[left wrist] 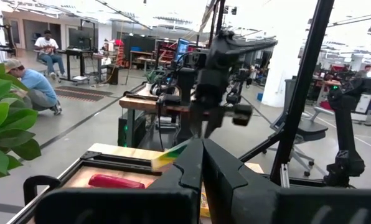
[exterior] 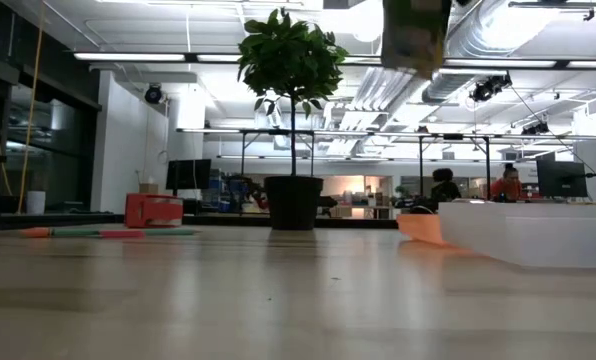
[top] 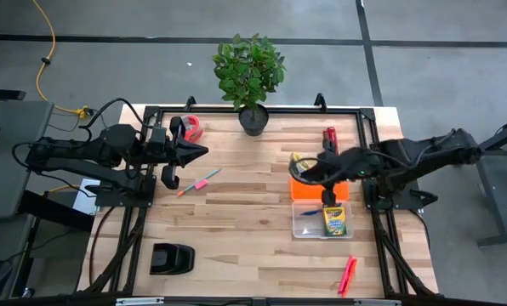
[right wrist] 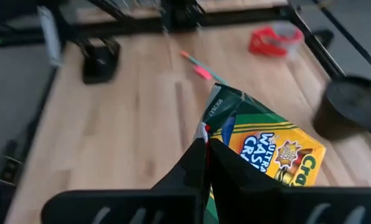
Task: Pack school essentials
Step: Put the orange crayon box into the orange supply box
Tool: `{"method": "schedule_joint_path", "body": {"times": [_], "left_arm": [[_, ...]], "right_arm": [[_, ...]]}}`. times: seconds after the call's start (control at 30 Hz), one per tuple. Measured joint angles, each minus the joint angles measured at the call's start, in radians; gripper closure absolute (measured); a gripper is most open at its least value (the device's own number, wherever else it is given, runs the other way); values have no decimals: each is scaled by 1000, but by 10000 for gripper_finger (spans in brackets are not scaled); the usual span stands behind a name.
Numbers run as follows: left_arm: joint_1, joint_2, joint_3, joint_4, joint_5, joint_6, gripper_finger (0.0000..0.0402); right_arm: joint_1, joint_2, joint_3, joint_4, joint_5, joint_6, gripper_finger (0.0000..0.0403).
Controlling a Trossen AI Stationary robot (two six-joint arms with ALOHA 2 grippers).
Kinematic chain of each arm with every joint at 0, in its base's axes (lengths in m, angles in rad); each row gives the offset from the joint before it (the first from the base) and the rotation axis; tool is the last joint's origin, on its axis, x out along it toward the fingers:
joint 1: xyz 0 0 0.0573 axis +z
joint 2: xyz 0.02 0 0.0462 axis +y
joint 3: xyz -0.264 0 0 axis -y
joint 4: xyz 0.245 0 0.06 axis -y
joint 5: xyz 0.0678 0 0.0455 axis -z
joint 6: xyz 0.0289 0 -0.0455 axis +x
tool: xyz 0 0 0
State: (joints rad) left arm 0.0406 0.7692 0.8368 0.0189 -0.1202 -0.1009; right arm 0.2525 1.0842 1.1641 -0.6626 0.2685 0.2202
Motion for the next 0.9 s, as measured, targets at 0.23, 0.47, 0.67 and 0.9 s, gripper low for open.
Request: {"method": "schedule_joint_path", "body": {"times": [0.23,0.47,0.67,0.9], "left_arm": [[-2,0,0,0,4,0,401],[-2,0,0,0,5,0,401],[-2,0,0,0,6,0,401],[-1,0,0,0,6,0,401]], "right_arm": [[75,4,0,98,65,-34,403],[76,3,0,98,66,-40,403],[89,60,0,-43,-122,-23,403],[178,217,0,-93,-226,-20,403]]}}
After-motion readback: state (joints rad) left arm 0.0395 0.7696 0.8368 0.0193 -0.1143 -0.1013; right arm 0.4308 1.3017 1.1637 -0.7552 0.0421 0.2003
